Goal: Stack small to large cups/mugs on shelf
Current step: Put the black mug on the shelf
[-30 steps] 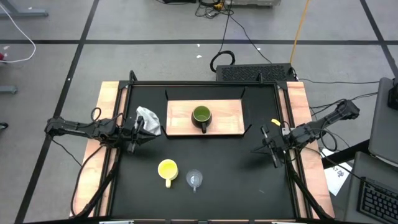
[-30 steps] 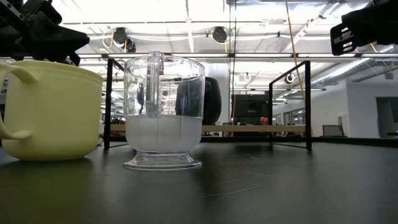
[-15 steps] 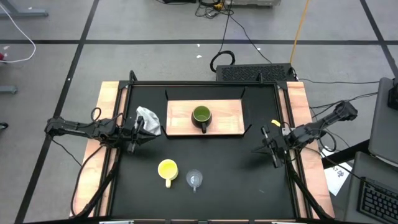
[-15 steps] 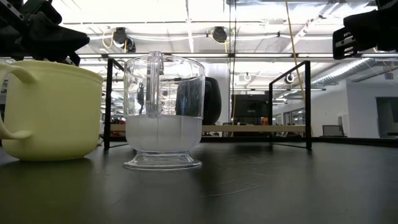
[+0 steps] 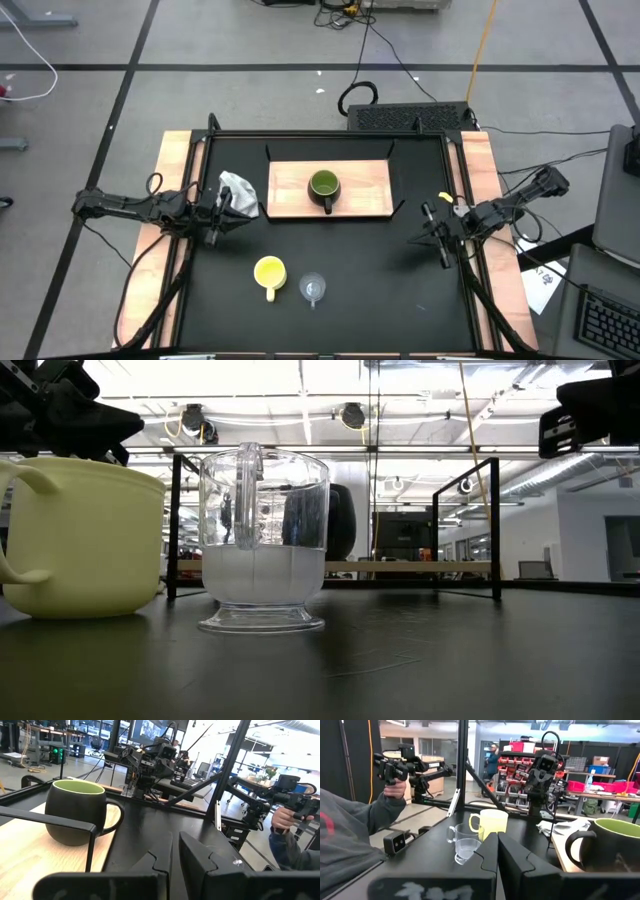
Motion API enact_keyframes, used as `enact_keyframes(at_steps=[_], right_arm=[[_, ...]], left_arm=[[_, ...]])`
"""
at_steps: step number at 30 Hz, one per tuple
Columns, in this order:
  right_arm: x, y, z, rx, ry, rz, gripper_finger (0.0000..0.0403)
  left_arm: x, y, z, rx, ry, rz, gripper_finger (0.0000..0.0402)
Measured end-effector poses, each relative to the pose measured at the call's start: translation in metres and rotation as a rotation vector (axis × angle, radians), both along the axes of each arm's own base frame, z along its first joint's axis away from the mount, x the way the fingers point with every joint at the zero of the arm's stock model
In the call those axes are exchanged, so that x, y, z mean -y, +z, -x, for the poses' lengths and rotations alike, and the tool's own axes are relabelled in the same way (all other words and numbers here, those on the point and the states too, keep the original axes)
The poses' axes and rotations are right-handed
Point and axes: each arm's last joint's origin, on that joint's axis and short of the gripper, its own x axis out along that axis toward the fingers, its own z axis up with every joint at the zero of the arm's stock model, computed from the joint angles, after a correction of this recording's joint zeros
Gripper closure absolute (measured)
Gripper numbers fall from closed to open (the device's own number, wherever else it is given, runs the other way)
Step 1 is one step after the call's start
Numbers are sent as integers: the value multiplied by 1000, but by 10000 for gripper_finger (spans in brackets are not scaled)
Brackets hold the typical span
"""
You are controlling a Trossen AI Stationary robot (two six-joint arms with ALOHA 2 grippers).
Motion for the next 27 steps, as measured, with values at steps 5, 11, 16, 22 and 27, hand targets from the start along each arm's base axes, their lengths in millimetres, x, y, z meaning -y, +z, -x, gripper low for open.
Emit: enact_keyframes(at_steps=[5,11,16,22,27], right_arm=[[0,0,0,-3,0,2,403],[0,-1,0,-4,0,2,403],[0,-1,0,-4,0,2,403],[0,-1,0,-5,0,3,403],[0,-1,0,-10,0,7,403]], left_arm=[[0,0,0,-1,0,0,369],[0,0,0,1,3,0,369],[-1,1,0,11,51,2,369],[-2,10,1,107,61,-49,369],[-6,22,3,184,187,-9,369]])
